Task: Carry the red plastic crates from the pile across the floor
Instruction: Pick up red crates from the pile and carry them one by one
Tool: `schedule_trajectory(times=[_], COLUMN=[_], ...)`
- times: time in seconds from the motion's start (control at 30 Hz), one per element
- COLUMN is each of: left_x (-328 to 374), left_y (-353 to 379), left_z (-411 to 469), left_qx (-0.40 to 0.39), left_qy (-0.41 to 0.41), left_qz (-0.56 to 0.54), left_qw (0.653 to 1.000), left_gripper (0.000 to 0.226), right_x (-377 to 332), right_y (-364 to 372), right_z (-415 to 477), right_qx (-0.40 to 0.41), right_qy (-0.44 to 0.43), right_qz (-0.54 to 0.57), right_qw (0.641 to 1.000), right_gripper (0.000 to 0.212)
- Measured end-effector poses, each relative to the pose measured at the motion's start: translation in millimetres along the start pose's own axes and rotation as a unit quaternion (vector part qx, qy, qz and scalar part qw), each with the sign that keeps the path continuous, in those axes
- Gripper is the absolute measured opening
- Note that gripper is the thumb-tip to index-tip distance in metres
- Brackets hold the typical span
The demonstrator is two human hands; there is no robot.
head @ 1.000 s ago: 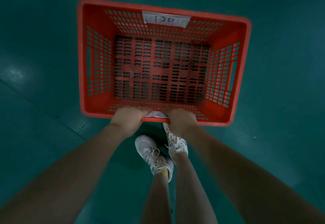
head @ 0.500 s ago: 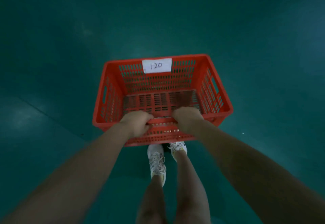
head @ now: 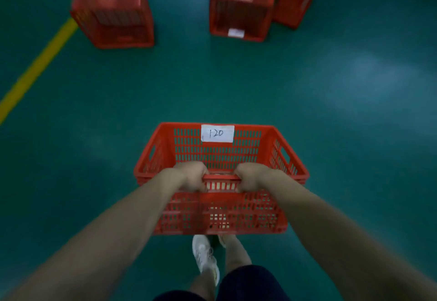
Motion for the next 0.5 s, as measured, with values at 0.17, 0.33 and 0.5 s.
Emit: schedule_trajectory(times=[0.17, 0.33, 0.5], left_x=[86.3, 176.1, 288.8], left_y=[-61.3, -115.3, -152.3], left_z=[-41.8, -59.7, -68.4], left_qx=[0.027, 0.048, 0.062], left_qy=[0.042, 0.09, 0.156], left_qz=[0.095, 0.166, 0.247], left_qw=[0.994, 0.981, 0.955], left_gripper=[0.018, 0.017, 0.012], right_x=[26.7, 70.6, 132.9], right_y=[-39.2, -71.7, -91.0], right_z=[-93.1, -180.7, -268.2], right_qx=[0.067, 0.134, 0.214], right_qy=[0.039, 0.081, 0.126], right_qz=[0.023, 0.054, 0.08], right_qw=[0.997, 0.986, 0.966], right_gripper=[0.029, 0.024, 0.026])
Point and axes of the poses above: each hand's wrist, its own z-axis towards the middle knuckle, its own y-axis out of the palm, x = y × z, the point moved 5 cm from there along z, towards the middle knuckle, and after that the axes turned 5 degrees about -x, right-handed, at the moved point
